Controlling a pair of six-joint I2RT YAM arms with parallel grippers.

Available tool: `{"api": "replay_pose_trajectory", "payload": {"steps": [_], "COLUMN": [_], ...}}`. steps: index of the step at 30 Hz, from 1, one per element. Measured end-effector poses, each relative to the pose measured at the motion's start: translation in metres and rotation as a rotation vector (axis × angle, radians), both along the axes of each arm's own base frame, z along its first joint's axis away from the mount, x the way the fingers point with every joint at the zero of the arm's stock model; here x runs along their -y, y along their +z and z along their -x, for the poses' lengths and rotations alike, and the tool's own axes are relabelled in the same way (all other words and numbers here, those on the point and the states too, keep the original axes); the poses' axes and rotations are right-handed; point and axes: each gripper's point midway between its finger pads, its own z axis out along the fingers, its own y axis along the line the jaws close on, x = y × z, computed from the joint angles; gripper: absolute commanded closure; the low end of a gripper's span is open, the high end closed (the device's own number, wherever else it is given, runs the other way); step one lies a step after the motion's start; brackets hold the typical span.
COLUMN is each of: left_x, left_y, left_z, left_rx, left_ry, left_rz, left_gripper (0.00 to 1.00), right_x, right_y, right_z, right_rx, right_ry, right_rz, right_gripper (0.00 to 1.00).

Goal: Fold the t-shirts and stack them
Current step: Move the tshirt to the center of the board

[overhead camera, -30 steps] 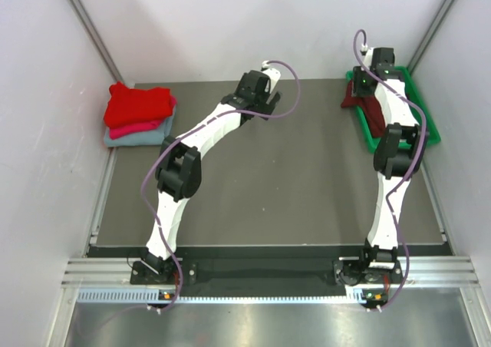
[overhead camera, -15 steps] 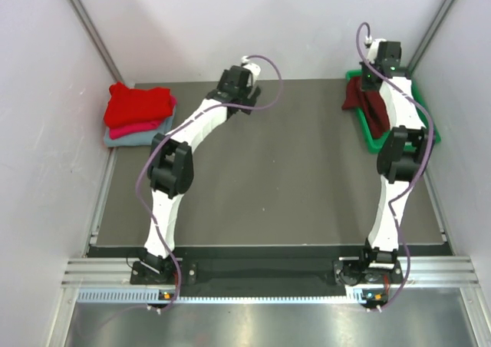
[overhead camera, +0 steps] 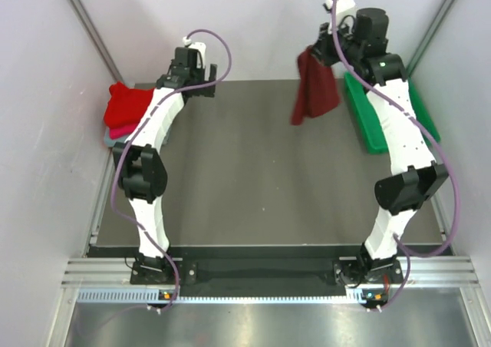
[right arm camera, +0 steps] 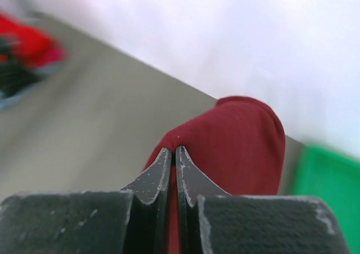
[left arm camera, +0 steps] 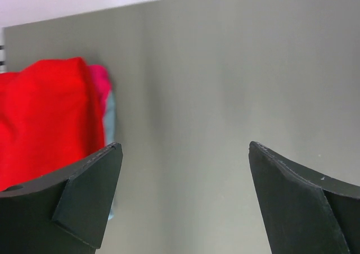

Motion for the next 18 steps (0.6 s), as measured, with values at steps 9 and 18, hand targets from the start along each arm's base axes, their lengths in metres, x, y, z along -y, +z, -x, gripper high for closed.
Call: {"api": "replay_pose_trajectory", "payload": {"steps": [9, 18], "left_x": [-0.021, -0.034], "left_y": [0.032, 0.031], "left_z": [0.046, 0.095], "left_rx": [0.046, 0.026], "left_ry": [0.048, 0.059], "left_rz": [-0.002, -0.009], "left_gripper": [0.01, 0.03], "right_x": [-0.046, -0.023], "right_y": [0.038, -0.099], "right_z": [0.072, 0.098], "right_rx": [0.015, -0.266], "right_ry": [0.129, 0.064], "right_rz": [-0.110, 0.004], "right_gripper": [0.46, 0.11]}}
